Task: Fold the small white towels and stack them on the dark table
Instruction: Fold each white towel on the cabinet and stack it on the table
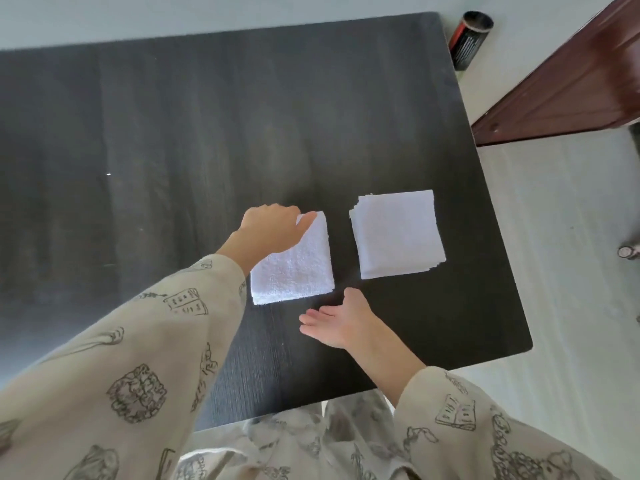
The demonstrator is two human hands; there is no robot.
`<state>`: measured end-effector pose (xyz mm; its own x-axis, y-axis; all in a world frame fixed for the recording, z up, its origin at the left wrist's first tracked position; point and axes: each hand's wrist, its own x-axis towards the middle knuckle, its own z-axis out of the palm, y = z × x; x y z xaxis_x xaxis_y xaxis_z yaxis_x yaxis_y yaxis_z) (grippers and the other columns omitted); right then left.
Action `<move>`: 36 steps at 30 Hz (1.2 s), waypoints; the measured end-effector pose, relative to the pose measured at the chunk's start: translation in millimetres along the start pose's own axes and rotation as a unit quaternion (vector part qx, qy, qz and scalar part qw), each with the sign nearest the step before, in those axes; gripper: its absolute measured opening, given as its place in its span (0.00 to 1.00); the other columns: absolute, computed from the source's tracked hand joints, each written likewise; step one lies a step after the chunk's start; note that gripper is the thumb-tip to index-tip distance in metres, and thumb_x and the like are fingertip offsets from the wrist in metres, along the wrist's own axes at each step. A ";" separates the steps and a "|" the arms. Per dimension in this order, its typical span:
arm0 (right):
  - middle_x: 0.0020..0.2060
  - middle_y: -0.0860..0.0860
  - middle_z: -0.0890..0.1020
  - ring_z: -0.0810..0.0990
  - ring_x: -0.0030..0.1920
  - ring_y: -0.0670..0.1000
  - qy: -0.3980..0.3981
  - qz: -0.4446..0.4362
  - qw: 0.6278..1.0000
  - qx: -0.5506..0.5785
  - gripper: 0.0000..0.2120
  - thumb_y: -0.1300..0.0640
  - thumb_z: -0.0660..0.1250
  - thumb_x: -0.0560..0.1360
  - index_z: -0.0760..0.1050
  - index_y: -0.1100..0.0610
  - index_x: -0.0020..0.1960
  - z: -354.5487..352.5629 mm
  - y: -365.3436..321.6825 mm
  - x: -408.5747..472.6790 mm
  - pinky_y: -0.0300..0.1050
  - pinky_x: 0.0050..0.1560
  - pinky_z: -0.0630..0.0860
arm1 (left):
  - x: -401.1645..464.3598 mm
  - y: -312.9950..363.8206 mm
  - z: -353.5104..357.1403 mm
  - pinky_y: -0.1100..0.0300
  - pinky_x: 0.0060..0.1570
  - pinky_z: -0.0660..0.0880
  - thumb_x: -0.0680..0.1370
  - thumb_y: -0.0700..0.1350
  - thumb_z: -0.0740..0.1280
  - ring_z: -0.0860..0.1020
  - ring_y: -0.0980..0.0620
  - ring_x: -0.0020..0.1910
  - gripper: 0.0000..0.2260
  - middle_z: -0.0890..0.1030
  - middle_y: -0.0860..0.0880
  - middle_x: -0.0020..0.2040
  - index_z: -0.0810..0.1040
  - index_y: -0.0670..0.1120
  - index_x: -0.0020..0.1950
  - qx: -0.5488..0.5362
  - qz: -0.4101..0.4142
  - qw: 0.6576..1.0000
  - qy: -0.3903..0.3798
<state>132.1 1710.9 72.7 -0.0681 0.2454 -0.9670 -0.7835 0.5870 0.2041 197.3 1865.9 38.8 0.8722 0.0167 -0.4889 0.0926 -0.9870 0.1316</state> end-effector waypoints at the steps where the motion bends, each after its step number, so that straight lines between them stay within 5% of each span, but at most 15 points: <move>1: 0.74 0.60 0.58 0.55 0.75 0.60 0.003 0.016 1.000 0.026 0.27 0.50 0.50 0.81 0.53 0.64 0.75 1.4 2.2 1.1 0.53 0.74 0.50 | -0.7 -0.9 0.2 0.59 0.35 0.67 0.79 0.62 0.43 0.74 0.51 0.34 0.28 0.81 0.47 0.45 0.75 0.45 0.56 0.001 -0.003 1.000 -0.001; 4: 0.72 0.62 0.61 0.57 0.74 0.62 -0.018 0.021 0.998 0.048 0.27 0.50 0.51 0.81 0.55 0.65 0.74 5.4 10.4 11.7 0.56 0.74 0.53 | -3.5 -3.5 -1.5 0.58 0.38 0.71 0.79 0.62 0.42 0.74 0.52 0.34 0.28 0.81 0.46 0.45 0.74 0.45 0.54 -0.005 -0.008 1.000 -0.012; 7: 0.64 0.60 0.72 0.69 0.67 0.59 -0.068 0.005 0.997 0.026 0.19 0.54 0.55 0.79 0.67 0.60 0.67 12.4 14.8 10.8 0.51 0.69 0.64 | -5.0 -6.0 -0.3 0.57 0.38 0.68 0.78 0.63 0.42 0.78 0.49 0.39 0.29 0.81 0.47 0.43 0.74 0.46 0.57 -0.005 -0.004 1.000 -0.024; 10: 0.53 0.59 0.77 0.74 0.63 0.52 -0.031 -0.066 0.984 -0.165 0.14 0.50 0.59 0.78 0.71 0.59 0.56 16.8 13.5 11.0 0.43 0.47 0.77 | -5.6 -6.5 -0.2 0.56 0.40 0.71 0.78 0.64 0.42 0.78 0.49 0.41 0.29 0.80 0.49 0.44 0.73 0.47 0.60 -0.004 0.000 1.000 -0.028; 13: 0.55 0.49 0.78 0.77 0.50 0.45 0.019 -0.075 0.956 -0.282 0.26 0.45 0.72 0.68 0.68 0.50 0.62 27.6 16.6 13.2 0.30 0.32 0.74 | -7.0 -5.1 -2.2 0.55 0.43 0.73 0.78 0.64 0.42 0.78 0.49 0.41 0.29 0.80 0.49 0.44 0.73 0.47 0.60 -0.013 0.002 0.999 -0.035; 15: 0.55 0.48 0.78 0.77 0.54 0.49 0.019 -0.115 0.926 -0.358 0.36 0.39 0.72 0.59 0.66 0.51 0.61 24.5 14.9 17.6 0.33 0.35 0.77 | -8.4 -4.5 -2.9 0.54 0.44 0.75 0.78 0.65 0.42 0.78 0.48 0.41 0.30 0.80 0.48 0.44 0.73 0.47 0.60 -0.013 0.004 0.999 -0.038; 17: 0.53 0.48 0.77 0.74 0.62 0.55 -0.010 -0.109 0.951 -0.290 0.24 0.41 0.66 0.69 0.68 0.56 0.56 23.1 11.7 16.3 0.39 0.35 0.79 | -9.1 -5.9 -4.3 0.54 0.44 0.74 0.78 0.65 0.42 0.78 0.48 0.42 0.30 0.80 0.48 0.45 0.73 0.47 0.60 -0.014 0.002 0.999 -0.039; 19: 0.56 0.50 0.77 0.74 0.62 0.52 -0.033 -0.057 0.984 -0.168 0.10 0.52 0.62 0.75 0.70 0.54 0.55 20.5 9.3 14.4 0.38 0.51 0.77 | -8.8 -8.0 -4.5 0.55 0.42 0.72 0.78 0.64 0.42 0.78 0.48 0.41 0.30 0.80 0.48 0.44 0.73 0.46 0.60 -0.020 0.001 0.999 -0.035; 22: 0.52 0.54 0.77 0.71 0.66 0.54 -0.047 -0.036 0.996 -0.059 0.06 0.54 0.55 0.78 0.70 0.55 0.47 21.9 6.5 3.1 0.44 0.67 0.66 | -12.1 -8.4 -3.0 0.54 0.44 0.72 0.78 0.64 0.41 0.78 0.48 0.43 0.29 0.80 0.48 0.45 0.72 0.47 0.61 -0.008 -0.001 0.999 -0.039; 24: 0.45 0.54 0.76 0.73 0.62 0.53 -0.044 -0.025 0.997 -0.050 0.10 0.53 0.53 0.79 0.69 0.56 0.45 22.1 6.6 1.6 0.42 0.62 0.68 | -16.9 -9.7 -0.1 0.51 0.54 0.70 0.79 0.62 0.43 0.77 0.47 0.48 0.27 0.79 0.49 0.49 0.70 0.47 0.63 -0.021 0.003 1.000 -0.019; 26: 0.55 0.56 0.76 0.73 0.55 0.53 -0.012 -0.021 0.998 -0.062 0.14 0.50 0.52 0.79 0.70 0.57 0.57 17.7 3.6 -1.2 0.43 0.54 0.69 | -25.2 -14.3 1.7 0.48 0.64 0.64 0.81 0.56 0.46 0.74 0.46 0.54 0.22 0.76 0.48 0.51 0.69 0.44 0.62 -0.085 0.002 0.994 0.068; 29: 0.73 0.57 0.62 0.63 0.71 0.57 0.046 -0.096 0.981 -0.163 0.27 0.46 0.52 0.81 0.56 0.60 0.74 5.5 -3.1 -2.3 0.48 0.70 0.61 | -49.8 -19.7 4.3 0.52 0.65 0.63 0.81 0.48 0.50 0.72 0.48 0.53 0.13 0.74 0.51 0.52 0.71 0.45 0.58 -0.312 -0.105 0.921 0.209; 32: 0.68 0.58 0.67 0.67 0.67 0.58 0.107 -0.299 0.882 -0.348 0.21 0.51 0.48 0.83 0.61 0.62 0.70 6.8 -9.0 -5.8 0.49 0.67 0.64 | -78.4 -16.0 22.9 0.57 0.50 0.62 0.81 0.47 0.50 0.66 0.52 0.43 0.12 0.68 0.59 0.39 0.65 0.55 0.39 -0.550 -0.264 0.772 0.179; 34: 0.63 0.60 0.70 0.69 0.63 0.60 0.109 -0.385 0.802 -0.443 0.19 0.53 0.46 0.83 0.65 0.64 0.65 16.7 -11.0 -6.3 0.52 0.65 0.65 | -88.3 -16.6 44.4 0.55 0.47 0.63 0.79 0.49 0.50 0.65 0.51 0.44 0.11 0.67 0.54 0.37 0.64 0.49 0.39 -0.623 -0.303 0.708 0.139; 36: 0.56 0.55 0.73 0.71 0.56 0.53 0.081 -0.373 0.782 -0.492 0.16 0.51 0.45 0.83 0.67 0.58 0.57 25.0 -11.4 -2.0 0.50 0.66 0.65 | -93.3 -15.0 58.2 0.56 0.47 0.65 0.77 0.52 0.51 0.65 0.52 0.44 0.10 0.67 0.52 0.39 0.64 0.49 0.39 -0.665 -0.295 0.677 0.116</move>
<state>156.6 1723.0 76.1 0.6193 -0.0302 -0.7846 -0.7337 -0.3782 -0.5645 86.5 1869.8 32.2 0.5331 0.5221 -0.6657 0.6728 0.2155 0.7078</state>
